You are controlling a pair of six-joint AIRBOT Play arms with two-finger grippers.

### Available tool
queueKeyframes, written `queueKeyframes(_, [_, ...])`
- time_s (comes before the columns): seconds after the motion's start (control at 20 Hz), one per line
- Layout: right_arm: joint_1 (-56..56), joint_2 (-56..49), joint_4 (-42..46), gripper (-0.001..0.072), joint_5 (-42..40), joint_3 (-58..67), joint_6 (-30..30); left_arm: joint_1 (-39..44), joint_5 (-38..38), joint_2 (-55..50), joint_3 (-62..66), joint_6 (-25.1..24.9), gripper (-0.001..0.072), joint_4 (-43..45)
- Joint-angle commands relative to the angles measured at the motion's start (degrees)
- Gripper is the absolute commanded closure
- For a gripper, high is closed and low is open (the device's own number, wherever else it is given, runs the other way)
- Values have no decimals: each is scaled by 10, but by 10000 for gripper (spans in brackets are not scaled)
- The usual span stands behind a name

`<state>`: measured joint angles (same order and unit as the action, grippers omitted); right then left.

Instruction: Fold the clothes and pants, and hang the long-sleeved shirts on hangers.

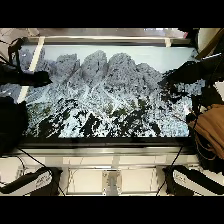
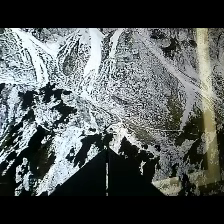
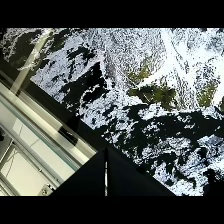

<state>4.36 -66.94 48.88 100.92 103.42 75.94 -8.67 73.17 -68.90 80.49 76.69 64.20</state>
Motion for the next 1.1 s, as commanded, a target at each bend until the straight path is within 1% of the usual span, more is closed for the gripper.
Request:
queueKeyframes(0.0, [-1, 0, 0, 665, 0, 0, 0, 0, 0, 0, 0, 0, 681, 0])
queueKeyframes(0.65, [-1, 0, 3, 665, 0, 0, -7, 0, -7, -3, 0, 0, 681, 0])
queueKeyframes(0.7, [-1, 0, 2, 665, -9, 0, -6, 0, -7, -7, 0, -3, 681, 5])
queueKeyframes(0.75, [-1, 0, 3, 665, -39, 0, -7, 0, -9, -12, 0, -26, 671, 34])
queueKeyframes(0.8, [-1, 0, 2, 665, -87, 0, -6, 0, -11, -19, 0, -41, 670, 86])
queueKeyframes(0.85, [-1, 0, 2, 665, -126, 0, -6, -3, -8, -28, 0, -30, 645, 169])
queueKeyframes(0.9, [-1, 0, 0, 665, -151, 0, -5, -9, 5, -38, 0, 3, 380, 250])
queueKeyframes(0.95, [-1, 0, -3, 665, -154, 0, -5, -26, 21, -47, 0, 44, 44, 319])
queueKeyframes(1.0, [-1, 0, -2, 665, -158, 0, -6, -55, 32, -52, -5, 73, 11, 360])
queueKeyframes(1.05, [-1, 0, -2, 665, -172, 0, -6, -91, 32, -50, -17, 90, 64, 371])
